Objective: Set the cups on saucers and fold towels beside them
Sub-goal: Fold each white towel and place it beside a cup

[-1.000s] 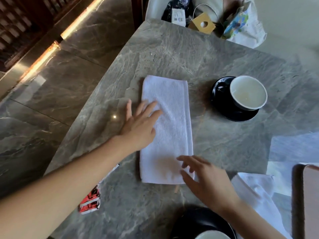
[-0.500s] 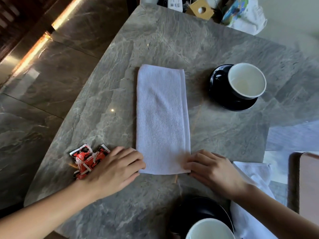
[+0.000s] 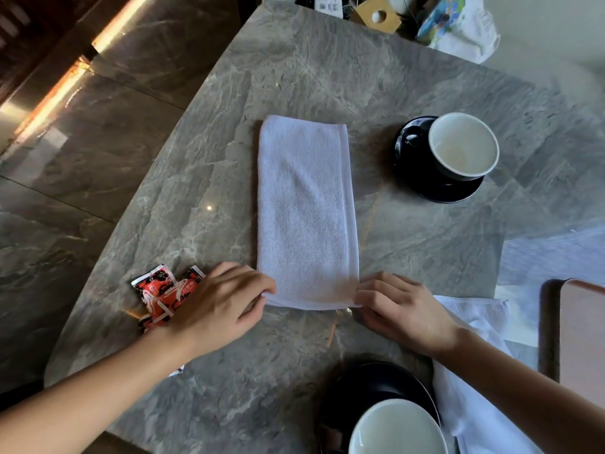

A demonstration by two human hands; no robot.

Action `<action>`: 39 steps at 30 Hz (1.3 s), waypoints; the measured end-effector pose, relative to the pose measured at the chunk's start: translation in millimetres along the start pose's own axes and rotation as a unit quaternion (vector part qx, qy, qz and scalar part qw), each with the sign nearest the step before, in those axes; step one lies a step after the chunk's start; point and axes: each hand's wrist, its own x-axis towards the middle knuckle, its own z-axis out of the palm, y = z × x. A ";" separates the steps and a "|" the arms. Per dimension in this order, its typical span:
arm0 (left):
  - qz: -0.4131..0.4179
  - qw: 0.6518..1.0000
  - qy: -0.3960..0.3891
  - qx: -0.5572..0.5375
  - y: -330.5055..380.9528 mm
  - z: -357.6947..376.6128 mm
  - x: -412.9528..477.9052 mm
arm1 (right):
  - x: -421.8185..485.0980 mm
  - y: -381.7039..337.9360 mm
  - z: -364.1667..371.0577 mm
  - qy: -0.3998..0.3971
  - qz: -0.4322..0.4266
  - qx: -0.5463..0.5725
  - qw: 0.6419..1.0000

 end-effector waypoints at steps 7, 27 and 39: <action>-0.008 1.000 -0.011 -0.008 -1.0 -8.8 2.8 | 7.7 -3.0 -8.9 -0.012 -0.044 -0.038 0.998; -0.124 0.992 -0.020 -0.032 10.1 -9.7 5.2 | 29.3 -21.4 -14.3 0.042 0.113 0.088 0.989; -0.419 0.753 -0.019 -0.507 14.2 -34.5 53.9 | 63.5 -5.7 -36.1 0.026 0.372 0.516 0.771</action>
